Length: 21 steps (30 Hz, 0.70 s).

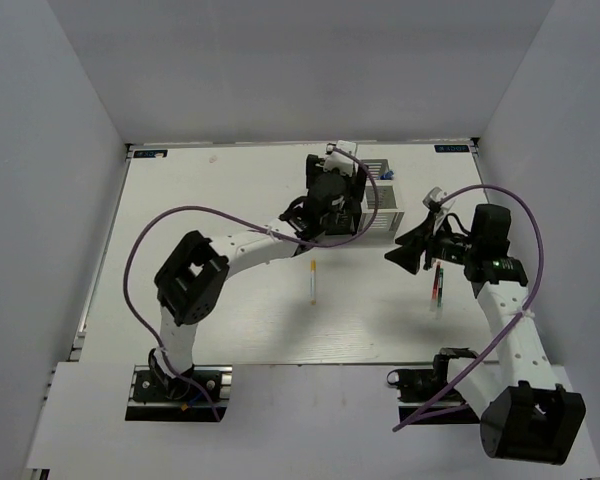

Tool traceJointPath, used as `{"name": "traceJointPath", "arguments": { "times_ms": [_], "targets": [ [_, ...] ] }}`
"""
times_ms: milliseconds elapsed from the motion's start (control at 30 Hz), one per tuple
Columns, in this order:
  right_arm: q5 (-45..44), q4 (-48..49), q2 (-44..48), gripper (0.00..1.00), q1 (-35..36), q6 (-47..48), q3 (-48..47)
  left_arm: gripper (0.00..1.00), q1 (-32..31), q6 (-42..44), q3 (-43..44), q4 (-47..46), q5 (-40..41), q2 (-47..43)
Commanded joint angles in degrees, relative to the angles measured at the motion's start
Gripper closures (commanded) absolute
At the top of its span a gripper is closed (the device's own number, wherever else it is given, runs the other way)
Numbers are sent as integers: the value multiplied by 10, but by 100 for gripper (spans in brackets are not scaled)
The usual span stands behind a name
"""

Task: Sort the stationery into containers
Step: Place the pen in the storage box, then pick up the pen from the center of the board.

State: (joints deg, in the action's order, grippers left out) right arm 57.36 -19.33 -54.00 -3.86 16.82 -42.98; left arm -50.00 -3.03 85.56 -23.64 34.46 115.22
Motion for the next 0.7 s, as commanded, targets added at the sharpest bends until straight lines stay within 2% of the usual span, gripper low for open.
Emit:
{"name": "traceJointPath", "arguments": {
  "times_ms": [0,67,100,200,300,333,367,400,467,500,567,600,633,667],
  "targets": [
    [-26,-19,0,38,31,23,-32,5,-2,-7,-25,38,-6,-123],
    [-53,-26,-16,39,56,27,-49,2,-2,-15,-48,82,-12,-167],
    [-79,-35,-32,39,90,30,-54,0,-7,-21,-58,106,-12,-191],
    [-137,-36,-87,43,154,29,-65,0,-12,-56,-133,193,-18,-308],
    [-212,-12,-147,50,239,-2,-69,0,-12,-77,-239,256,-6,-453],
    [-229,-8,-173,50,274,-13,-79,0,-12,-86,-288,273,1,-490],
    [-267,-4,-187,51,291,-20,-84,0,-12,-86,-311,308,18,-563],
    [-303,7,-214,51,333,-38,-90,0,-12,-91,-332,326,28,-599],
    [-351,18,-255,53,355,-85,-106,0,-12,-91,-388,375,53,-667],
    [-389,33,-288,55,362,-96,-109,0,-12,-96,-403,389,61,-728],
    [-405,66,-309,55,394,-143,-115,0,-12,-102,-444,408,61,-782],
    [-435,72,-327,43,404,-154,-119,0,-12,-102,-467,413,61,-806],
    [-447,90,-334,36,416,-160,-121,0,-12,-102,-475,413,61,-842],
    [-460,98,-341,34,428,-191,-125,0,-12,-102,-475,413,51,-852]
  ]
}}
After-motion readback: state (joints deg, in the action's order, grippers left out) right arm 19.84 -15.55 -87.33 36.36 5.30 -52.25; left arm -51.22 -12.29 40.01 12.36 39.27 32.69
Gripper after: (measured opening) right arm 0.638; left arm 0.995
